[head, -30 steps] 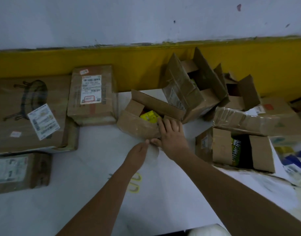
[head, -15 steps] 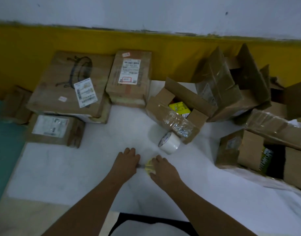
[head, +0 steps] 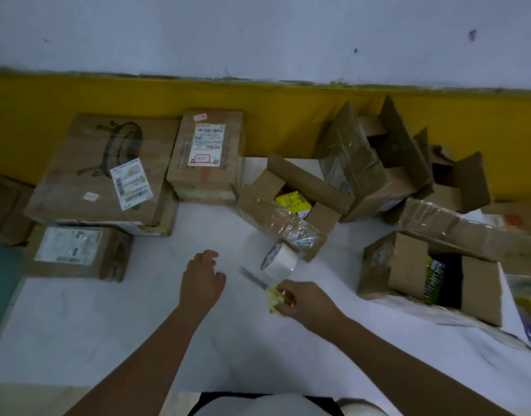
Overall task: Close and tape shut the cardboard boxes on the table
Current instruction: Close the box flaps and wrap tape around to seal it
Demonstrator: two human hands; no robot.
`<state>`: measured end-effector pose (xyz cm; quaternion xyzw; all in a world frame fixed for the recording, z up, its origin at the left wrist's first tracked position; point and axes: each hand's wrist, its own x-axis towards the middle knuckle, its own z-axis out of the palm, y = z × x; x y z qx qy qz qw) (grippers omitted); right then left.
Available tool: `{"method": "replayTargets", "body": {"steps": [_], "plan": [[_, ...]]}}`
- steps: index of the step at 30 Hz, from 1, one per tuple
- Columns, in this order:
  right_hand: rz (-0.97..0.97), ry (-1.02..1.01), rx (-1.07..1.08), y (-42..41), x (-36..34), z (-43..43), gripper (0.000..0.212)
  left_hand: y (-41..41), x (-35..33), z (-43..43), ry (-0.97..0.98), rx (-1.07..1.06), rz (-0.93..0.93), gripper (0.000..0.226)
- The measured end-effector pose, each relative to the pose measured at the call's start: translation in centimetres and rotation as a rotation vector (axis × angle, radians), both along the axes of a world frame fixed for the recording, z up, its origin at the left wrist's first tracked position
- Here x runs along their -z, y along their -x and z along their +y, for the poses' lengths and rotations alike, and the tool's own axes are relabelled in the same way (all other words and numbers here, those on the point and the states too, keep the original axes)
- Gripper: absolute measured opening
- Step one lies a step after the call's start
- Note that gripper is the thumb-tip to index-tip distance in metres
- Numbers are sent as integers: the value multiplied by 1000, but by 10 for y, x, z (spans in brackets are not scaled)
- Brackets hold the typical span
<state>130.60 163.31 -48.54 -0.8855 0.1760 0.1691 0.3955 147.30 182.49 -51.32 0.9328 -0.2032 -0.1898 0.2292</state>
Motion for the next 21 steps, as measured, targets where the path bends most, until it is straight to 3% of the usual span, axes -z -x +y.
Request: {"method": "replayTargets", "body": {"steps": [3, 6, 10, 14, 21], "plan": [[-150, -60, 266, -6, -14, -37, 18, 8, -15, -45, 228, -152, 299, 28], [-199, -34, 334, -32, -21, -59, 19, 24, -22, -95, 391, -223, 519, 52], [-199, -168, 363, -54, -8, -67, 24, 43, -10, -126, 350, -122, 561, 71], [-284, -234, 352, -58, 0, -66, 26, 45, 4, -122, 285, -38, 484, 46], [-312, -224, 324, -59, 2, -68, 17, 23, -1, -124, 224, 24, 664, 31]]}}
